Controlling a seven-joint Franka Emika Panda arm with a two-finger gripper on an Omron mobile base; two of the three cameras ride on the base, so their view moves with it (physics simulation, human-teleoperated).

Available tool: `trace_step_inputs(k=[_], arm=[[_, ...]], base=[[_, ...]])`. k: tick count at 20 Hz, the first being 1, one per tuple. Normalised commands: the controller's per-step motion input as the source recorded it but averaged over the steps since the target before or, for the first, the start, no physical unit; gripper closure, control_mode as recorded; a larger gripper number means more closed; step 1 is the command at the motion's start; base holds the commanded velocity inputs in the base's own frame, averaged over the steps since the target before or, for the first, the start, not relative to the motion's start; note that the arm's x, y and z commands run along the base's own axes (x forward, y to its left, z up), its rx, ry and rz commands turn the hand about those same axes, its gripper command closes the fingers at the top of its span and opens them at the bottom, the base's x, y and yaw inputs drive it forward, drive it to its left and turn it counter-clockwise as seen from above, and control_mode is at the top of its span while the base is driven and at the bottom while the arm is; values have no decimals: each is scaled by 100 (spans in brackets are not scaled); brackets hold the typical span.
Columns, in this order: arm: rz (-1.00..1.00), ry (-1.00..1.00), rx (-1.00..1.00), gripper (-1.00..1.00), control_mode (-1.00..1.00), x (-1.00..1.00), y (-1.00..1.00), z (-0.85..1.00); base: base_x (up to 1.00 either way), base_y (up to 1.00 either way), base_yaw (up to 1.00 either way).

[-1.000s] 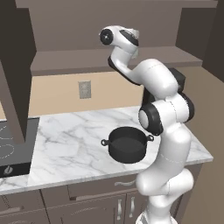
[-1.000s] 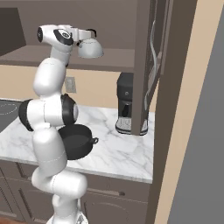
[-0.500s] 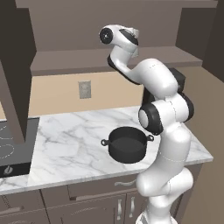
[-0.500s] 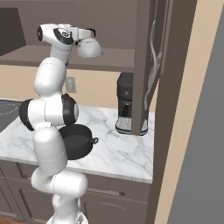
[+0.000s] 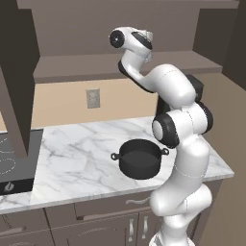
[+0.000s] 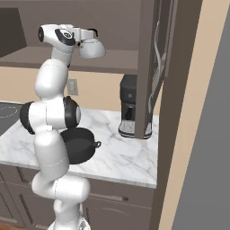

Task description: Pick the kettle from the cabinet and place it on a stove burner. Then pick the pot from the counter and place it on another stove burner. Finally, turn both burners on.

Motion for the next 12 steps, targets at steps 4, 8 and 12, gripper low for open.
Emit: trace_step_inputs(k=[4, 8, 12], arm=[[0, -1, 0, 100, -100, -2, 0, 0], [0, 0, 0, 100, -100, -11, 0, -2], [-2, -2, 0, 100, -100, -25, 0, 0]], base=[[0, 0, 0], [0, 0, 0], [0, 0, 0]])
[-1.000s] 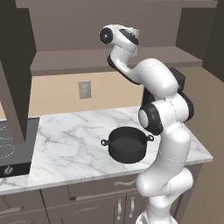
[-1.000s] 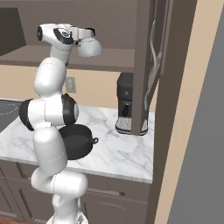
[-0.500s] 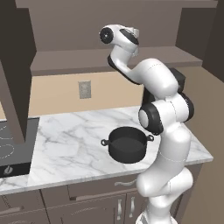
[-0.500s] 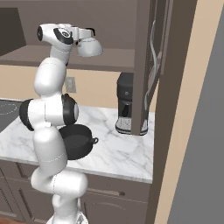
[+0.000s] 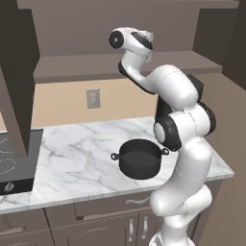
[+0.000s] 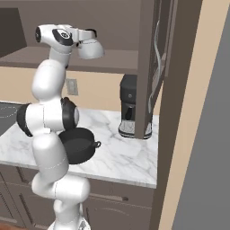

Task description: Pick the kettle from the cabinet and place it on a stove burner. Then pick the pot from the counter and place it on another stove burner. Finally, turn both burners on.

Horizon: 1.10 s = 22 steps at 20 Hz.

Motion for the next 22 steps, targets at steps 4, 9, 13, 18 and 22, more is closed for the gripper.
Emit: trace_step_inputs(k=[4, 9, 13, 18, 22], arm=[[-2, -6, 1, 100, -100, -47, 0, 0], [-1, -8, 2, 100, -100, -52, 0, 0], [-4, -2, 3, 100, -100, -45, 0, 1], [-4, 0, 2, 100, -100, -45, 0, 1], [-5, 0, 1, 100, -100, -50, 0, 3]], base=[[0, 0, 0], [0, 0, 0], [0, 0, 0], [0, 0, 0], [0, 0, 0]])
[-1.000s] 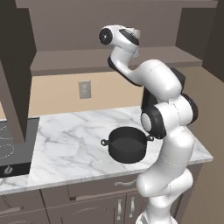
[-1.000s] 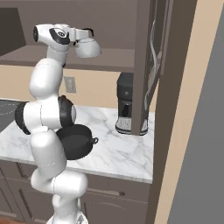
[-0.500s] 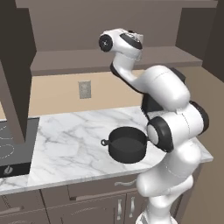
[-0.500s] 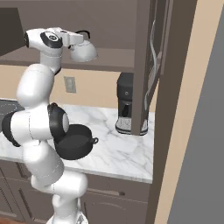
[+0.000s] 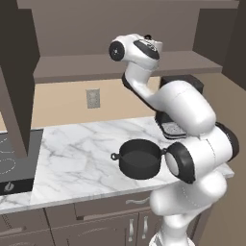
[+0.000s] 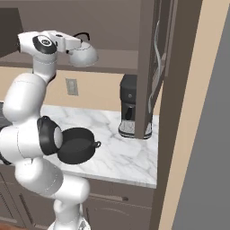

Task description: Pick the kettle from the cabinet and place it on a stove burner. Then pick the pot from the counter and place it on another stove burner. Finally, turn both burners on.

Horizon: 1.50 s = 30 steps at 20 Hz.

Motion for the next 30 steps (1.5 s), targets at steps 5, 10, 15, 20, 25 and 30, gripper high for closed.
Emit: trace_step_inputs(k=[5, 10, 15, 20, 25, 30], arm=[[-4, 0, 0, 100, -100, -49, 0, 1], [-4, 0, 0, 100, -100, -47, 0, 0], [-2, 0, 0, 100, -100, -43, 0, 0], [-1, 0, 0, 100, -100, -42, 0, 0], [0, 0, 0, 100, -100, -47, 0, 0], [0, 0, 0, 100, -100, -42, 0, -2]], base=[[0, 0, 0], [0, 0, 0], [0, 0, 0], [0, 0, 0], [0, 0, 0], [0, 0, 0]])
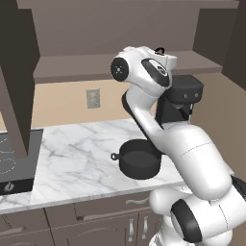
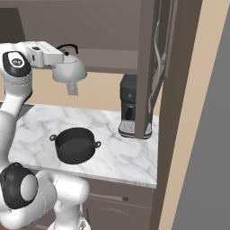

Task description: Pick the kettle from the cabinet and place it on a stove burner. Then pick the pot from the counter and place it on another stove burner. Finally, turn both burners on.

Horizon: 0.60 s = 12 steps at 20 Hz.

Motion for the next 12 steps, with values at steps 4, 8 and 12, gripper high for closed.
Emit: trace_step_inputs(k=[4, 8, 12], arm=[[0, 0, 0, 100, -100, -42, 0, -7], [0, 0, 0, 100, -100, -45, 0, -6], [0, 0, 0, 100, -100, -47, 0, -4]], base=[[0, 0, 0], [0, 0, 0], [0, 0, 0]])
